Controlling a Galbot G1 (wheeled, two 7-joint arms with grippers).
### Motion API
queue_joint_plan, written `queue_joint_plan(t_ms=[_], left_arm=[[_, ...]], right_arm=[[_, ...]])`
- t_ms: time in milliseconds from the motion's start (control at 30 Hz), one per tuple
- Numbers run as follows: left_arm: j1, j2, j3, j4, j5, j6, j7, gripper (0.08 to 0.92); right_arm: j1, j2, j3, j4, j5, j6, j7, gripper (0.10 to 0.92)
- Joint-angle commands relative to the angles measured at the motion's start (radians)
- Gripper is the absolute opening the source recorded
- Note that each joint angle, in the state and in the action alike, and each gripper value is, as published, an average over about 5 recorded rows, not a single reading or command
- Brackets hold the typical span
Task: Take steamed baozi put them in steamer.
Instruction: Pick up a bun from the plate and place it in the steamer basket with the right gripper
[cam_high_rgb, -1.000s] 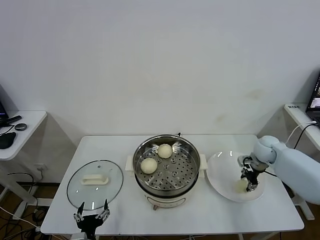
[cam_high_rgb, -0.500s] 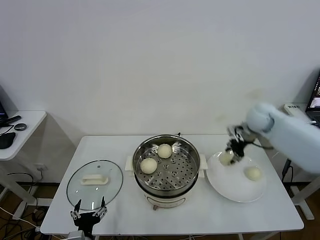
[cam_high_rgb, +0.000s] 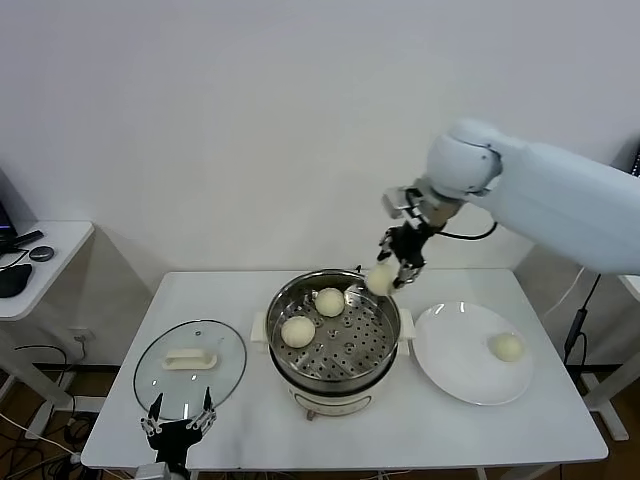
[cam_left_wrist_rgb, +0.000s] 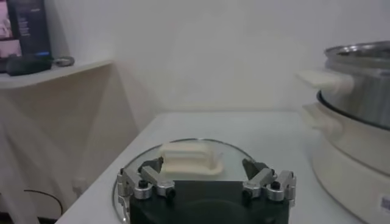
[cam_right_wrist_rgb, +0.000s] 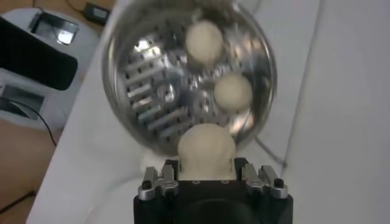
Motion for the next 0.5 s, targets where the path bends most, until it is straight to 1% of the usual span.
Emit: queue_joint_plan(t_ms=[33,267,500], left_arm=[[0.008,-0.012,0.013,-0.016,0.003,-0.012,-0.011,0.823],[0.000,-0.013,0.004,-0.003,0.001,-0.011,-0.013,0.823],[-0.016,-0.013,-0.003,0.022,0.000,-0.011,-0.014,0.823]], right_arm=[[0.020,0.083,-0.074,0.113,0.035,0.097,0.073,0.531],[-0.052,0.120,-0.049,0.081,0.010,0.126,0.095,0.526],[-0.091,0.139,-0.050,0.058,-0.067,0.201,0.125,0.529]])
